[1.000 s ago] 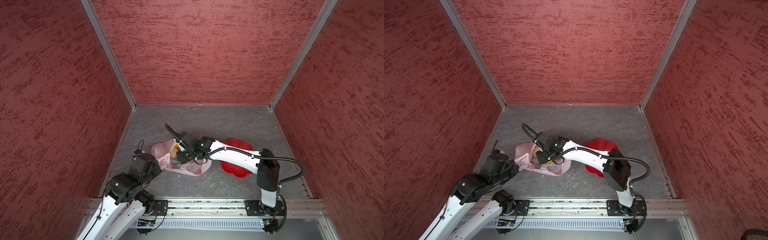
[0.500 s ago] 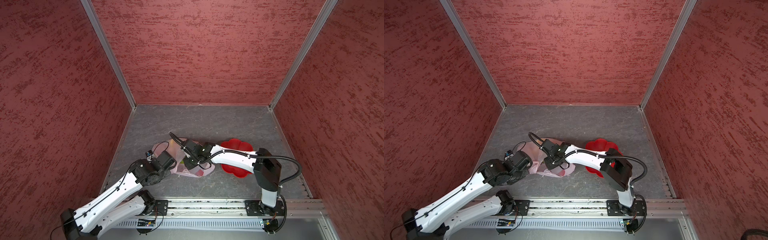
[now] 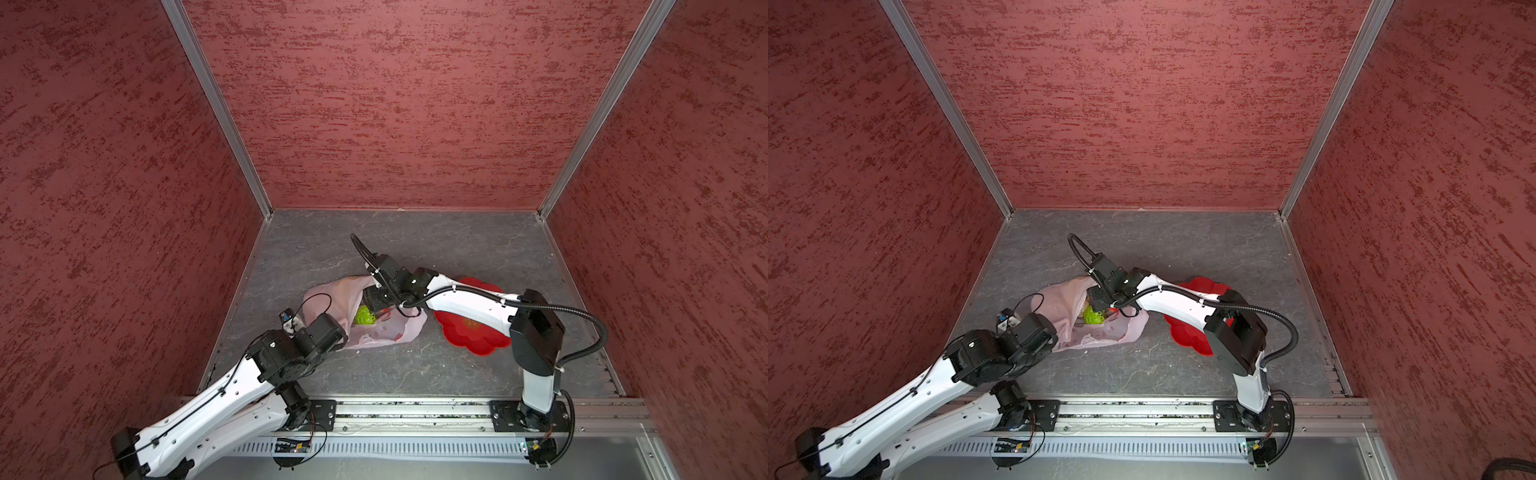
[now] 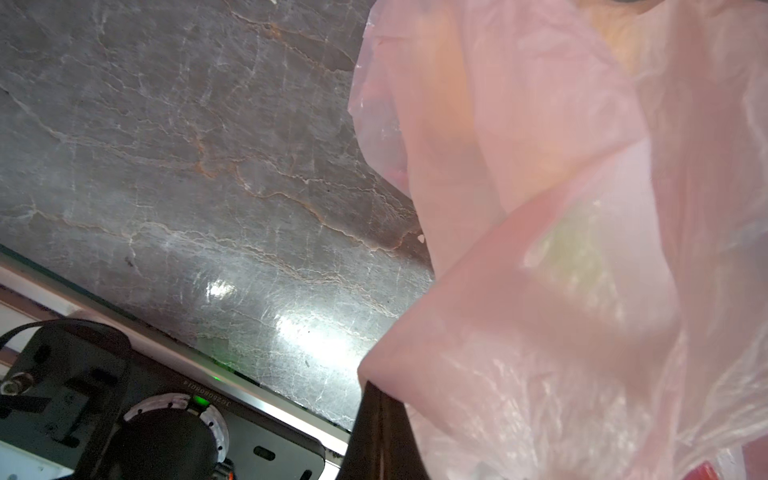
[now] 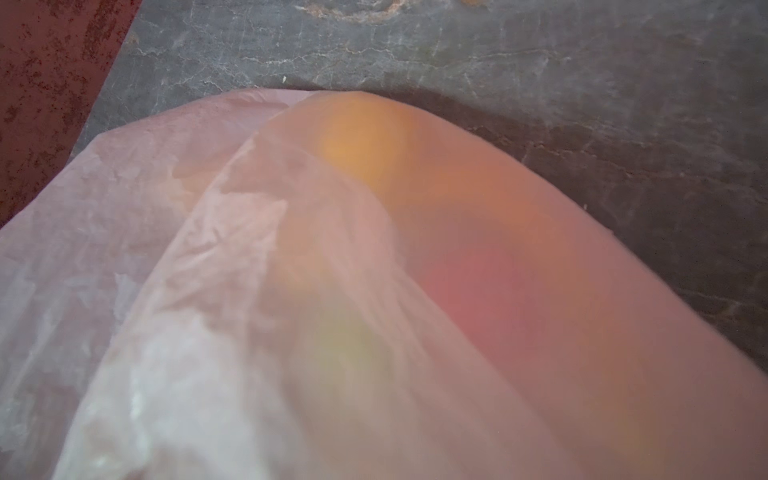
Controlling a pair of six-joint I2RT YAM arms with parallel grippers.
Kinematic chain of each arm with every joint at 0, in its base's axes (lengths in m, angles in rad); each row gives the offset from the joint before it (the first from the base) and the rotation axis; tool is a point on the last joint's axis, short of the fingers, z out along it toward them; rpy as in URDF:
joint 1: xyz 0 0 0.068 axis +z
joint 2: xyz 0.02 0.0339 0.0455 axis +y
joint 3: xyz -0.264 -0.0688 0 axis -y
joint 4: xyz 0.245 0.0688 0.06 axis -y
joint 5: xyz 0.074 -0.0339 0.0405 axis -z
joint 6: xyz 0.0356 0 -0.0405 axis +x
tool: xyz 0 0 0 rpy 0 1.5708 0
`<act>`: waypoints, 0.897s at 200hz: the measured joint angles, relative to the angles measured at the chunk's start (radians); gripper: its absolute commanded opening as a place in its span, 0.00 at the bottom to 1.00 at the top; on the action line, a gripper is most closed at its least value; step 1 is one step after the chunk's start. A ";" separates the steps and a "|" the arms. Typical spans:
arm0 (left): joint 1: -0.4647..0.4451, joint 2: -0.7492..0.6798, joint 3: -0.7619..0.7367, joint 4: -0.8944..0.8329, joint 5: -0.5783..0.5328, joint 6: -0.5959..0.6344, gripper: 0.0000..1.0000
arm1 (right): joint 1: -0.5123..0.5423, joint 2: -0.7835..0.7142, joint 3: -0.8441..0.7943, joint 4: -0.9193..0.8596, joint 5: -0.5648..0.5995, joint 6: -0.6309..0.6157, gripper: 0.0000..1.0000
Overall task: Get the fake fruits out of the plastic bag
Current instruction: 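Grasp the green fruit with the right gripper while the left holds the handle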
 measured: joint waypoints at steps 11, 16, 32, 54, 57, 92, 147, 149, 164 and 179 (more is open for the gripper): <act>0.000 -0.010 -0.016 -0.003 0.001 -0.010 0.00 | 0.005 0.003 0.000 0.000 -0.009 -0.003 0.67; 0.000 -0.013 -0.023 -0.003 0.002 -0.013 0.00 | 0.008 0.005 0.000 -0.001 -0.011 -0.003 0.67; 0.000 -0.024 -0.043 -0.002 0.006 -0.019 0.00 | 0.019 0.011 0.008 -0.006 -0.017 -0.005 0.67; 0.000 -0.033 -0.061 -0.001 0.013 -0.029 0.00 | 0.034 0.029 0.031 -0.010 -0.022 -0.007 0.68; 0.000 -0.034 -0.062 -0.001 0.013 -0.030 0.00 | 0.036 0.033 0.035 -0.010 -0.023 -0.008 0.68; 0.000 -0.058 -0.080 0.014 0.016 -0.037 0.00 | 0.054 0.079 0.052 -0.011 -0.026 -0.021 0.69; 0.000 -0.085 -0.101 0.039 0.019 -0.041 0.00 | 0.058 0.140 0.054 -0.030 -0.026 -0.025 0.74; 0.000 -0.086 -0.102 0.040 0.019 -0.041 0.00 | 0.058 0.140 0.054 -0.031 -0.026 -0.025 0.74; 0.000 -0.093 -0.109 0.040 0.020 -0.042 0.00 | 0.058 0.149 0.054 -0.031 -0.026 -0.025 0.75; 0.000 -0.102 -0.110 0.042 0.021 -0.043 0.00 | 0.058 0.157 0.062 -0.036 -0.026 -0.025 0.75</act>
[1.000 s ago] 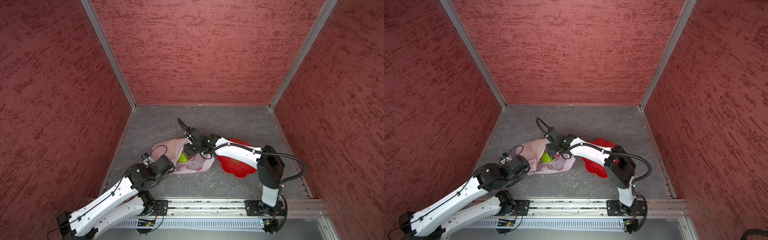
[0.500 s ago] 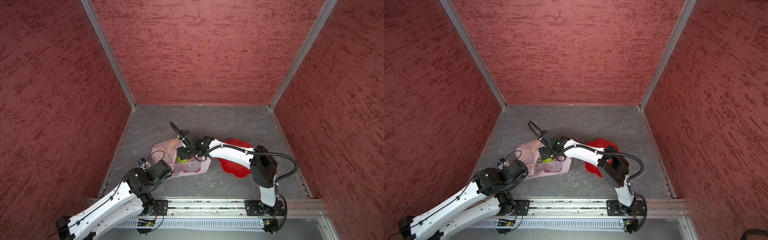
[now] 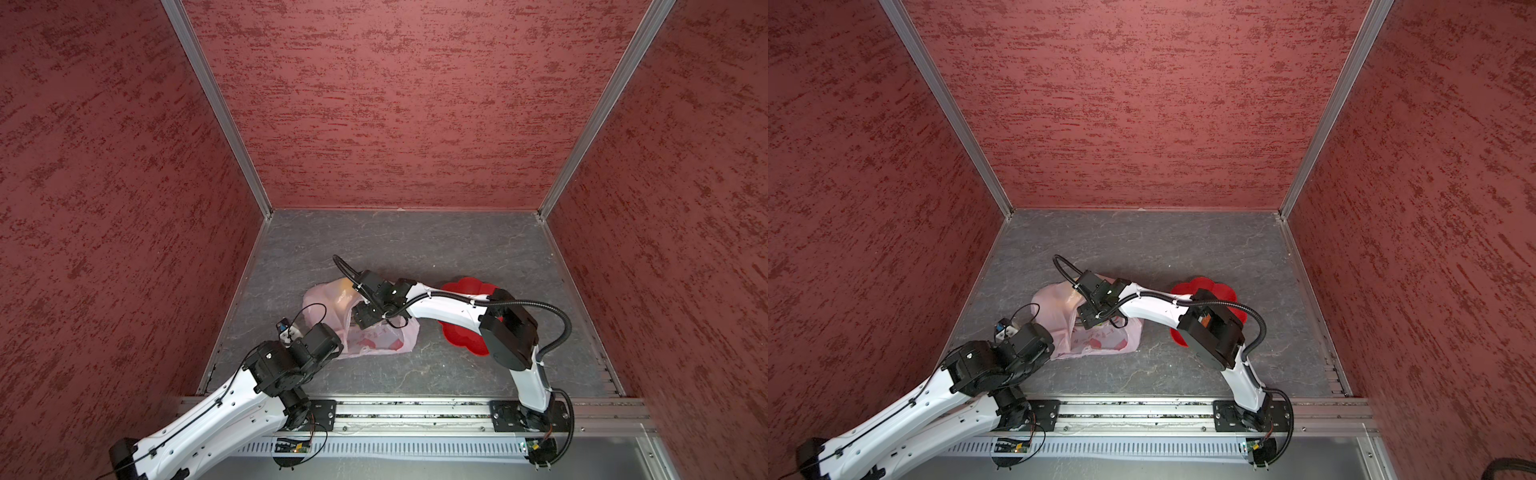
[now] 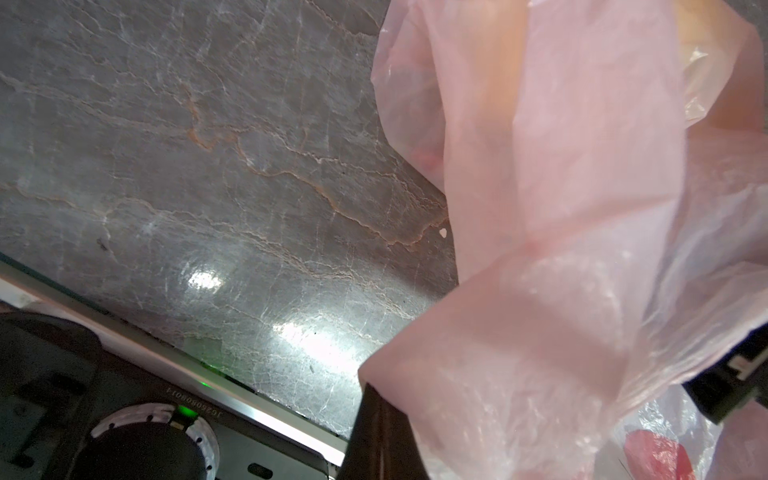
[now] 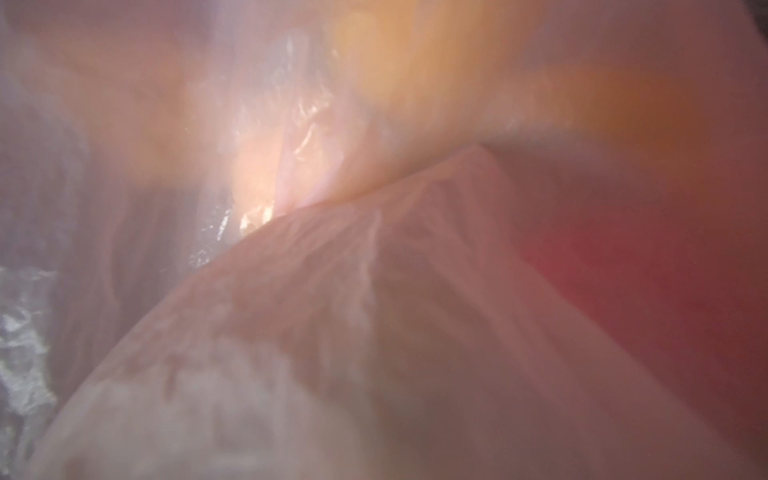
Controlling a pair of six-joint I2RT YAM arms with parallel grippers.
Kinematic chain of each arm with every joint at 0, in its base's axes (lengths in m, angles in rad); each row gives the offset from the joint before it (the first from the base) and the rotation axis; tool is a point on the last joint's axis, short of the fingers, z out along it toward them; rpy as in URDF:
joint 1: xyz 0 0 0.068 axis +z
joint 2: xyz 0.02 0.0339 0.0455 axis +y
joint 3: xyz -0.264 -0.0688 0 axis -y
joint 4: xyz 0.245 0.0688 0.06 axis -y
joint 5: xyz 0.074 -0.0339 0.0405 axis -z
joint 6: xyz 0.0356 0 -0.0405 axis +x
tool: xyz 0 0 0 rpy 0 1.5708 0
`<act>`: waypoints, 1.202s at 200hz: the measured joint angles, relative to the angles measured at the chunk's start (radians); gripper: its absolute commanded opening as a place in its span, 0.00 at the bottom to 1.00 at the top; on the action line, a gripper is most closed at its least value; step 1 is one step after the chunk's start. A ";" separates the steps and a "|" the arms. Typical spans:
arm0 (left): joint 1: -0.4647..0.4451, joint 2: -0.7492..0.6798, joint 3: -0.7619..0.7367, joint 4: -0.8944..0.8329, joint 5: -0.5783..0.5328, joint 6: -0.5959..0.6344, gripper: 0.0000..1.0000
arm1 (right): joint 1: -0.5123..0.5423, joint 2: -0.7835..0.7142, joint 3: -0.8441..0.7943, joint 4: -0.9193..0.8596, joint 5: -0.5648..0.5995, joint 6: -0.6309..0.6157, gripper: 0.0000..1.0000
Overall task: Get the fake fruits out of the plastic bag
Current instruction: 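Grasp the green fruit with the right gripper while the left holds the handle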
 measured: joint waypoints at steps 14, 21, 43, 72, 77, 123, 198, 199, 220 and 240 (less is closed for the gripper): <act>0.000 -0.008 -0.002 0.003 0.000 0.000 0.00 | 0.000 0.006 0.013 -0.002 0.000 0.000 0.76; 0.000 -0.012 -0.006 0.004 0.000 0.000 0.00 | 0.000 0.010 0.023 -0.004 0.001 0.000 0.77; 0.000 -0.016 -0.018 0.009 0.002 0.000 0.00 | 0.000 0.021 0.046 -0.008 0.002 0.000 0.77; 0.000 -0.023 -0.021 0.013 0.003 0.000 0.00 | 0.000 0.045 0.064 -0.011 0.002 0.000 0.77; 0.000 -0.023 -0.021 0.014 0.003 0.000 0.00 | 0.000 0.051 0.066 -0.012 0.002 0.000 0.77; 0.000 -0.037 -0.024 0.016 0.006 0.000 0.00 | 0.000 0.086 0.075 -0.025 0.003 0.000 0.77; 0.000 -0.042 -0.032 0.017 0.007 0.000 0.00 | 0.000 0.094 0.097 -0.045 0.005 0.000 0.77; 0.000 -0.042 -0.032 0.017 0.006 0.000 0.00 | 0.000 0.094 0.097 -0.046 0.005 0.000 0.77; 0.000 -0.042 -0.032 0.017 0.006 0.000 0.00 | 0.000 0.096 0.097 -0.049 0.005 0.001 0.77; 0.000 -0.043 -0.032 0.017 0.006 0.000 0.00 | 0.001 0.099 0.097 -0.050 0.005 0.001 0.75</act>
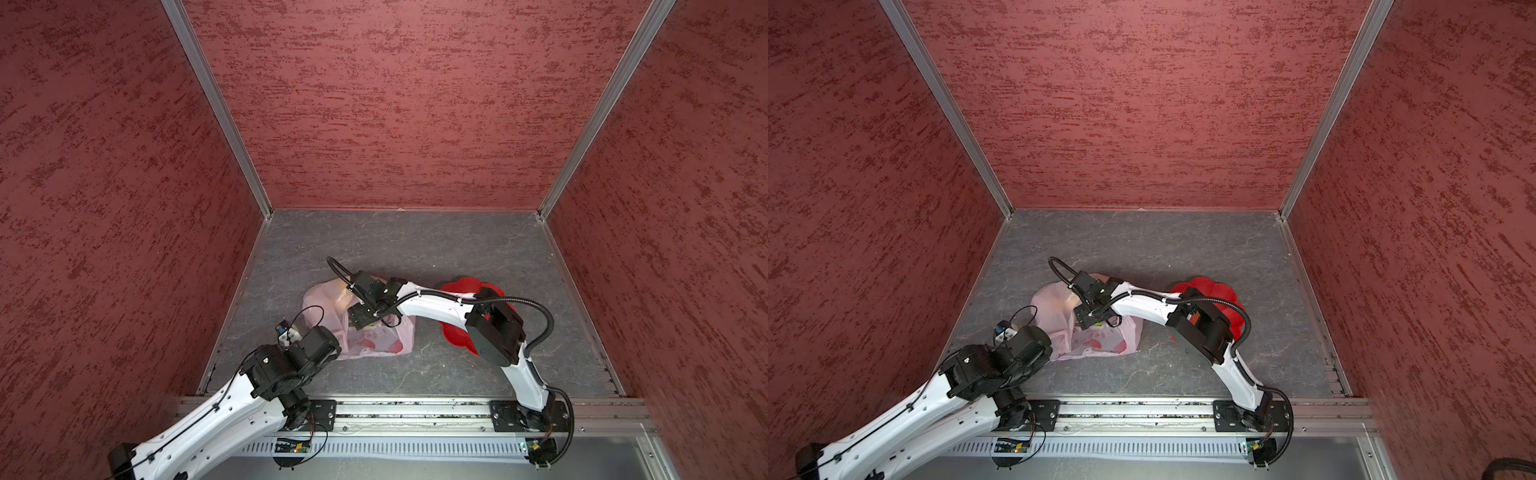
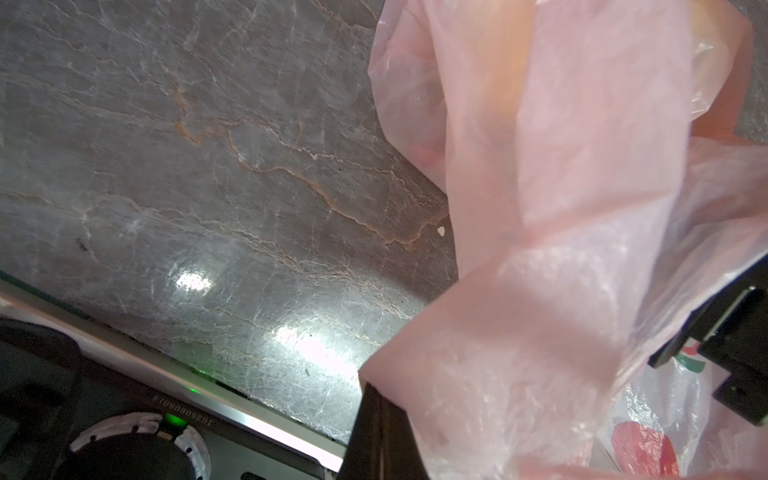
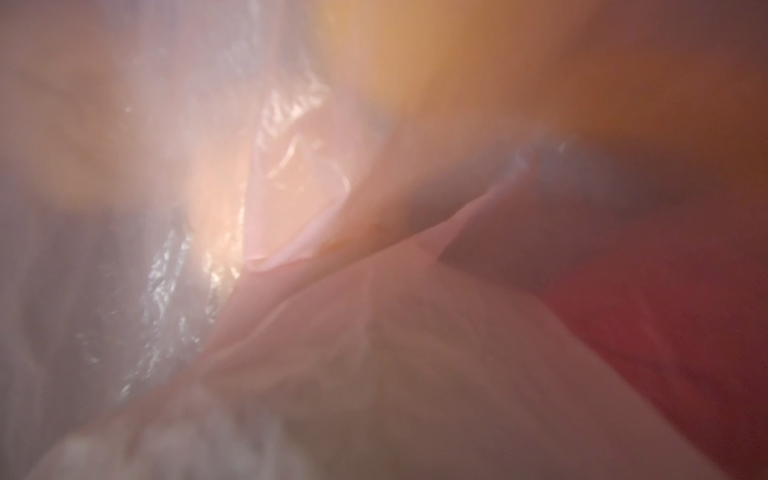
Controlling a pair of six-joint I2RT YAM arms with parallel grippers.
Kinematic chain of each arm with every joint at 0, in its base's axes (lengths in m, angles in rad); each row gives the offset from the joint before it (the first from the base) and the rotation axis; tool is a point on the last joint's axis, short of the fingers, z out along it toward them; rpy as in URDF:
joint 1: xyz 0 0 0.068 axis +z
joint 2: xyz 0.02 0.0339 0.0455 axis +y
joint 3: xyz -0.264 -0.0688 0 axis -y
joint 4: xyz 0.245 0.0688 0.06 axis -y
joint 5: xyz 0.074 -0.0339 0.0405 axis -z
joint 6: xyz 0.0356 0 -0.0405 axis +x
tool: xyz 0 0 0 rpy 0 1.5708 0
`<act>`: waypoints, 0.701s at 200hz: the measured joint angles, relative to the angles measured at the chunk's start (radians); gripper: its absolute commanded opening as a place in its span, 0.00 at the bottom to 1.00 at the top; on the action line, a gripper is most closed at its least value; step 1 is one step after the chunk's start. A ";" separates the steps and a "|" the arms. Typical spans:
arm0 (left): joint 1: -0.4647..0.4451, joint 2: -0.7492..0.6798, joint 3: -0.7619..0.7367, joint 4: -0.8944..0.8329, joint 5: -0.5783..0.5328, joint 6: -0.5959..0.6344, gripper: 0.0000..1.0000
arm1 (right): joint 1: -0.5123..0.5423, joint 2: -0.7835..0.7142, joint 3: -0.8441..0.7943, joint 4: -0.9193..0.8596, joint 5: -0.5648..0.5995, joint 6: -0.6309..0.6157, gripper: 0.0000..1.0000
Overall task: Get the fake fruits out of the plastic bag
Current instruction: 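Grasp the green fruit with the right gripper while the left holds the handle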
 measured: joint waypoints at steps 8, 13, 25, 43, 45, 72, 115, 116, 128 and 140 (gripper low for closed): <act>0.000 -0.002 0.000 0.000 0.000 0.000 0.00 | 0.001 0.002 0.000 -0.001 0.000 0.000 0.73; 0.000 -0.003 0.000 0.000 0.000 0.000 0.00 | 0.001 0.004 0.000 -0.002 0.000 0.000 0.72; 0.000 -0.006 0.000 0.000 0.000 0.000 0.00 | 0.001 0.006 0.001 -0.003 0.000 0.000 0.67; 0.000 -0.006 0.000 0.000 0.000 0.000 0.00 | 0.001 0.006 0.004 -0.005 0.000 0.001 0.57; 0.000 -0.006 0.000 0.001 0.000 0.000 0.00 | 0.001 0.006 0.004 -0.005 0.000 0.006 0.56; 0.000 -0.006 0.000 0.010 -0.001 0.002 0.00 | 0.001 0.006 0.004 -0.005 0.000 0.003 0.48; 0.000 -0.006 0.000 0.023 -0.009 0.008 0.00 | 0.001 0.006 0.006 -0.008 0.000 0.003 0.41; 0.000 -0.006 0.000 0.023 -0.009 0.008 0.00 | 0.001 0.006 0.006 -0.008 0.000 0.003 0.40; 0.000 -0.005 0.000 0.024 -0.013 0.011 0.00 | 0.001 0.006 0.008 -0.013 0.000 0.002 0.39; 0.000 -0.004 0.004 0.024 -0.016 0.013 0.00 | 0.001 0.006 0.010 -0.018 0.000 0.002 0.38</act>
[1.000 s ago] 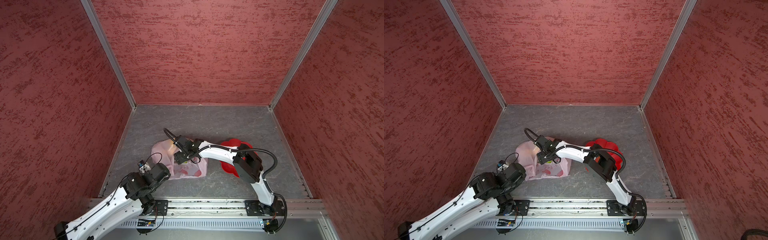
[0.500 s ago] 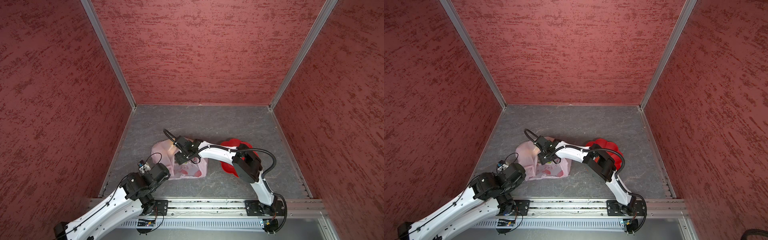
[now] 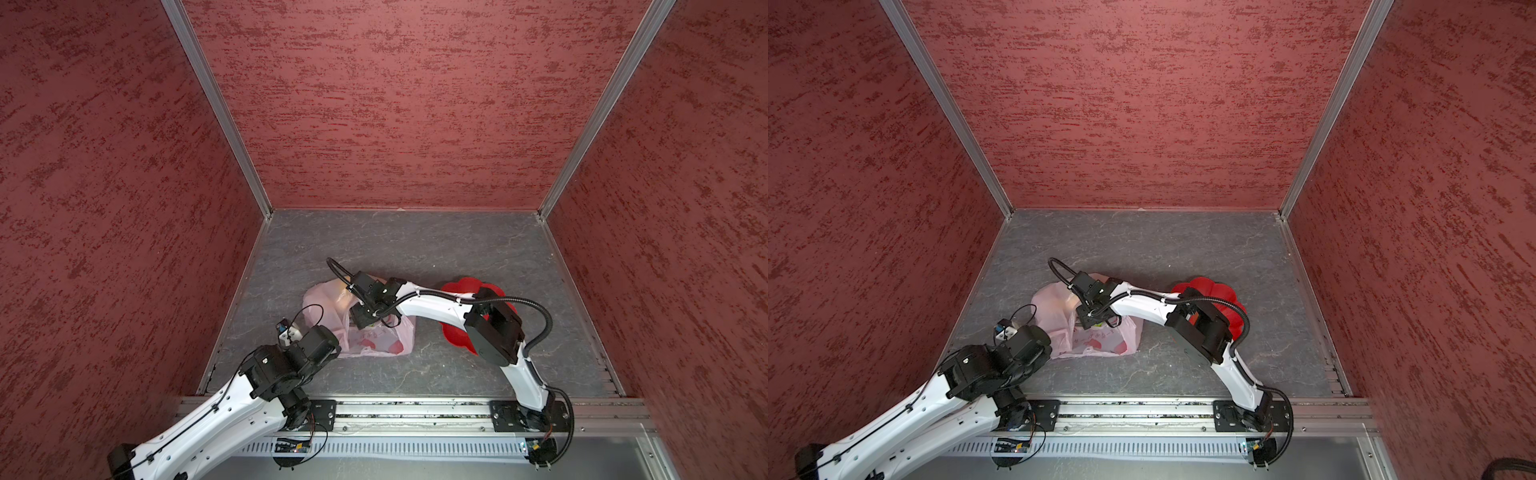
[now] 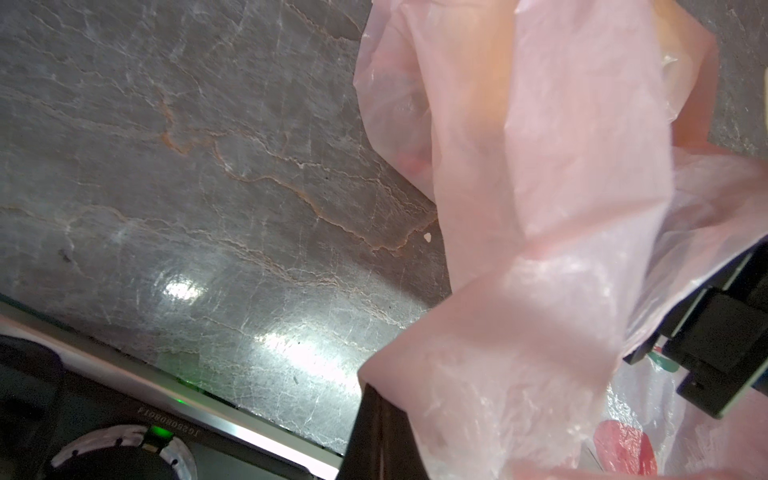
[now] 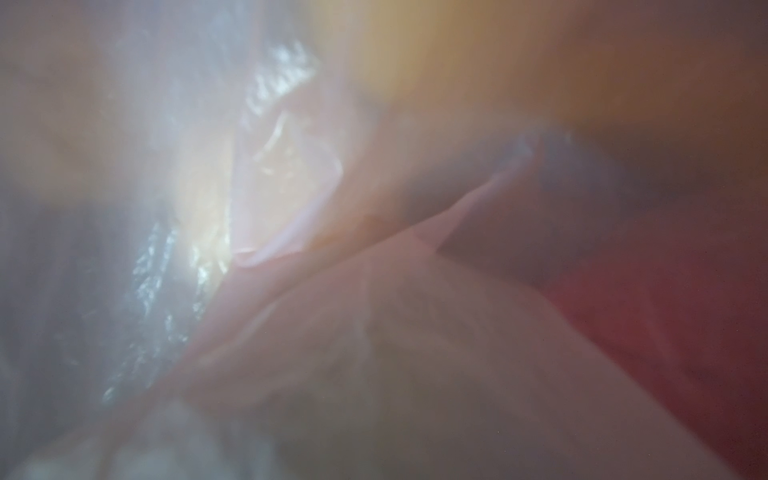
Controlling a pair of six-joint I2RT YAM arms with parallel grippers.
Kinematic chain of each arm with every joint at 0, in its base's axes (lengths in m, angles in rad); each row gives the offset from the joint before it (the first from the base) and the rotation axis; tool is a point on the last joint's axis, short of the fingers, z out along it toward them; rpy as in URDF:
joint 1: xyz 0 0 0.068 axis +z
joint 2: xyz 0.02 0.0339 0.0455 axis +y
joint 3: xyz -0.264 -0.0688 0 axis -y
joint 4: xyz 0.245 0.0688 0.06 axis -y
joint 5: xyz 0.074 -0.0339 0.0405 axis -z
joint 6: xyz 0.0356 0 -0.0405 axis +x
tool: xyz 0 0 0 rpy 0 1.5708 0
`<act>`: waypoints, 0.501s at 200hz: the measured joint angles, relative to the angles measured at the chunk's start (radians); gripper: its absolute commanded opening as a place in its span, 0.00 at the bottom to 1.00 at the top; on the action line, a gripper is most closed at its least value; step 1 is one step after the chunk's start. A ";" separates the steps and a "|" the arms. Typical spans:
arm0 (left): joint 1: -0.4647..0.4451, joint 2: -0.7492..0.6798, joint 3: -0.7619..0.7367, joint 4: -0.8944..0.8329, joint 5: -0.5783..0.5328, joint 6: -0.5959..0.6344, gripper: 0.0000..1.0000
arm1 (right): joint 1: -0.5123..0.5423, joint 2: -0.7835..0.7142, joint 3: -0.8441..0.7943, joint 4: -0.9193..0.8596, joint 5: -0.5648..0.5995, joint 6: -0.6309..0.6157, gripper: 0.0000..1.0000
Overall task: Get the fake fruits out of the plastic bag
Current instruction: 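Grasp the green fruit with the right gripper while the left holds the handle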
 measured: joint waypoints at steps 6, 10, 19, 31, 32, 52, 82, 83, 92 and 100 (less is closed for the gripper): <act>0.000 0.001 0.004 0.001 -0.003 0.003 0.00 | 0.000 -0.001 0.002 -0.004 0.000 -0.002 0.38; 0.000 0.002 0.007 0.001 -0.005 0.007 0.00 | 0.000 -0.002 0.002 -0.005 0.000 -0.002 0.38; 0.000 0.006 0.014 0.002 -0.012 0.014 0.00 | 0.000 -0.005 0.002 -0.009 0.000 -0.004 0.38; 0.001 0.019 0.026 0.002 -0.021 0.022 0.00 | 0.000 -0.016 0.002 -0.016 -0.002 -0.008 0.38; 0.001 0.020 0.027 0.003 -0.023 0.022 0.00 | 0.000 -0.017 0.002 -0.017 -0.003 -0.008 0.38; 0.001 0.048 0.054 0.011 -0.040 0.040 0.00 | 0.000 -0.049 0.002 -0.033 -0.006 -0.017 0.38; 0.001 0.071 0.087 0.027 -0.066 0.063 0.00 | 0.000 -0.124 0.003 -0.050 -0.012 -0.029 0.37; 0.001 0.071 0.087 0.027 -0.066 0.064 0.00 | 0.000 -0.126 0.003 -0.050 -0.013 -0.029 0.37; 0.002 0.072 0.093 0.029 -0.075 0.070 0.00 | 0.000 -0.148 0.003 -0.055 -0.016 -0.032 0.37; 0.005 0.073 0.100 0.029 -0.081 0.077 0.00 | 0.000 -0.167 0.003 -0.058 -0.020 -0.035 0.37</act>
